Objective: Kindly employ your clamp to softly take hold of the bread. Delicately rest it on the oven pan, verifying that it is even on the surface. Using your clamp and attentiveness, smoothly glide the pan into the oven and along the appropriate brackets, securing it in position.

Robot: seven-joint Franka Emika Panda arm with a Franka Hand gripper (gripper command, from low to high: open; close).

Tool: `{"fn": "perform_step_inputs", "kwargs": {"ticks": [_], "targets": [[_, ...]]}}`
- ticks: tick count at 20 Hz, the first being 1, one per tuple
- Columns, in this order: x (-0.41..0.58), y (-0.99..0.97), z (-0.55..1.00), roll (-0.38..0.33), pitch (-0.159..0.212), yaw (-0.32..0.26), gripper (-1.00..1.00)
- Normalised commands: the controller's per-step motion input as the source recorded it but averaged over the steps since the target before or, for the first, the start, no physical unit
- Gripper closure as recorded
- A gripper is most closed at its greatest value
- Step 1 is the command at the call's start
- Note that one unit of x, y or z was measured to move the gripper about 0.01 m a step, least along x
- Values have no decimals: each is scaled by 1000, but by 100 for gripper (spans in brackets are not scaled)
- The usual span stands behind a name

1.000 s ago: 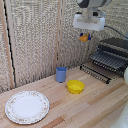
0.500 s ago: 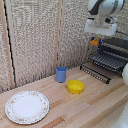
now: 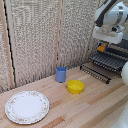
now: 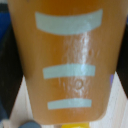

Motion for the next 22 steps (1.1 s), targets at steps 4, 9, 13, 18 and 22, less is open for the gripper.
{"fn": "perform_step_inputs", "kwargs": {"ticks": [4, 9, 13, 18, 22], "targets": [[59, -841, 0, 105, -5, -40, 100], [4, -592, 0, 76, -3, -33, 100], [0, -287, 0, 41, -21, 2, 100], [153, -381, 13, 51, -41, -15, 100], [349, -491, 46, 71, -21, 0, 100]]}}
